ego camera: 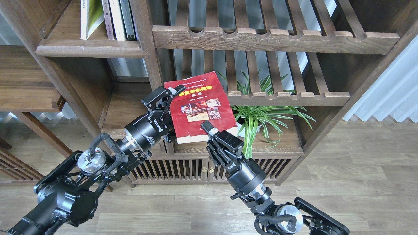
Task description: Organize books on shelf
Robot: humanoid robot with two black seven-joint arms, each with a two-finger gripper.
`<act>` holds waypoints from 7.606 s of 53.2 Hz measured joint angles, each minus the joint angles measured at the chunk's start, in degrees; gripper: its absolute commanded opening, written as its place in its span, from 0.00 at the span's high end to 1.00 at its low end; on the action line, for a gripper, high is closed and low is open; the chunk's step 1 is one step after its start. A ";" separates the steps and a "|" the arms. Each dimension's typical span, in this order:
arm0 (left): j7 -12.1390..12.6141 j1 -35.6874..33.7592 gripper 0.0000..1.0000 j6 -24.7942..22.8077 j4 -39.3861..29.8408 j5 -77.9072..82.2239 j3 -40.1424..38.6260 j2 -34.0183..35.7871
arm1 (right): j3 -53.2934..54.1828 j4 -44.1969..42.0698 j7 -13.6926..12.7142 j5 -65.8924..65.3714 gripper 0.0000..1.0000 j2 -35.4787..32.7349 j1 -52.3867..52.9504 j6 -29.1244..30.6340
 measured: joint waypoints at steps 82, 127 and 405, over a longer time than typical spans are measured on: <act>0.00 0.80 0.92 -0.58 -0.46 -9.61 -2.82 -1.62 | 1.78 -0.55 0.57 0.65 0.96 -0.21 0.66 0.00; -0.04 2.16 0.92 -0.67 -1.85 -9.71 -4.34 -1.17 | 4.03 -1.15 0.18 1.33 0.50 -2.18 -0.34 -0.01; 0.00 -12.39 0.98 -18.48 -1.23 44.75 -52.54 23.34 | 11.63 -25.44 0.87 0.64 0.19 4.38 -3.65 0.00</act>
